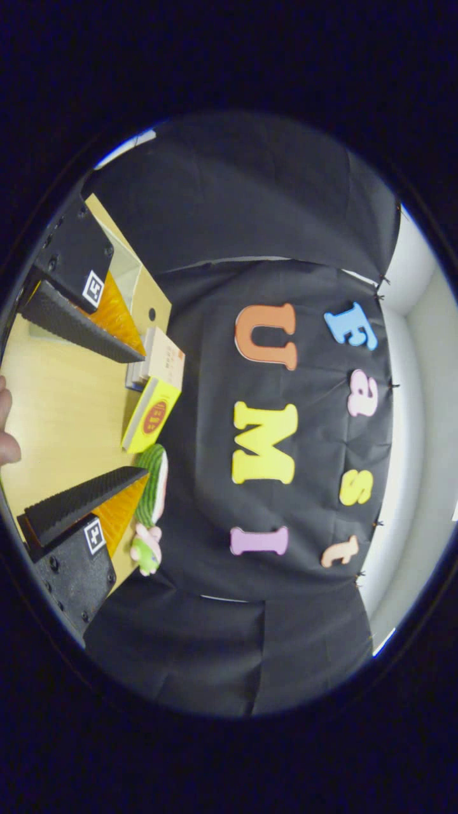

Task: Open the storage box then place both shoes into the box .Put the left shoe in first, then the right shoe, with the right side of both shoes facing outward in a uniform manner.

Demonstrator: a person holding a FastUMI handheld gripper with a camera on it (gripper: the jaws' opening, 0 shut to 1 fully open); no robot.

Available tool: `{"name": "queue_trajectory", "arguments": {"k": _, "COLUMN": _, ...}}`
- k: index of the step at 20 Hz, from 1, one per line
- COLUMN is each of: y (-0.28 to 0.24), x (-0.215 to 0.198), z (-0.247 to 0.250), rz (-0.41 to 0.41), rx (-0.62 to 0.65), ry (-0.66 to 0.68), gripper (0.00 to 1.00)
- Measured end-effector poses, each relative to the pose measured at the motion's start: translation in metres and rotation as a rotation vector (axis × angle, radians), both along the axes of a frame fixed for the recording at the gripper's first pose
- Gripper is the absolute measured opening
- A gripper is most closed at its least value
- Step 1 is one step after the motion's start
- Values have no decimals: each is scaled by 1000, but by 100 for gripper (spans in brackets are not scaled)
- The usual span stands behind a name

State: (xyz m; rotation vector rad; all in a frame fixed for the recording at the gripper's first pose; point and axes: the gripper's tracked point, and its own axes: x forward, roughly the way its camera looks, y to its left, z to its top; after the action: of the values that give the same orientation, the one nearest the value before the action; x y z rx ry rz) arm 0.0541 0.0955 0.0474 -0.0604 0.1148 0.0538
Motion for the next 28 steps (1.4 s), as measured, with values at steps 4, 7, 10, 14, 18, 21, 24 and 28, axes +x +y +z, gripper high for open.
{"name": "queue_trajectory", "arguments": {"k": 4, "y": -28, "x": -40, "z": 25, "rz": -36, "rx": -13, "ry": -171, "gripper": 100}}
{"name": "queue_trajectory", "arguments": {"k": 7, "y": -48, "x": -60, "z": 21, "rz": -58, "rx": 61, "ry": -215, "gripper": 100}}
{"name": "queue_trajectory", "arguments": {"k": 10, "y": -57, "x": -74, "z": 15, "rz": -34, "rx": 79, "ry": -206, "gripper": 100}}
{"name": "queue_trajectory", "arguments": {"k": 14, "y": -72, "x": -85, "z": 26, "rz": -50, "rx": 34, "ry": -200, "gripper": 100}}
{"name": "queue_trajectory", "arguments": {"k": 18, "y": -69, "x": -101, "z": 31, "rz": -34, "rx": 16, "ry": -183, "gripper": 100}}
{"name": "queue_trajectory", "arguments": {"k": 21, "y": -55, "x": -99, "z": 18, "rz": -15, "rx": 37, "ry": -154, "gripper": 100}}
{"name": "queue_trajectory", "arguments": {"k": 24, "y": -43, "x": -91, "z": 18, "rz": 1, "rx": 53, "ry": -134, "gripper": 100}}
{"name": "queue_trajectory", "arguments": {"k": 28, "y": -32, "x": -78, "z": 22, "rz": 5, "rx": 93, "ry": -145, "gripper": 100}}
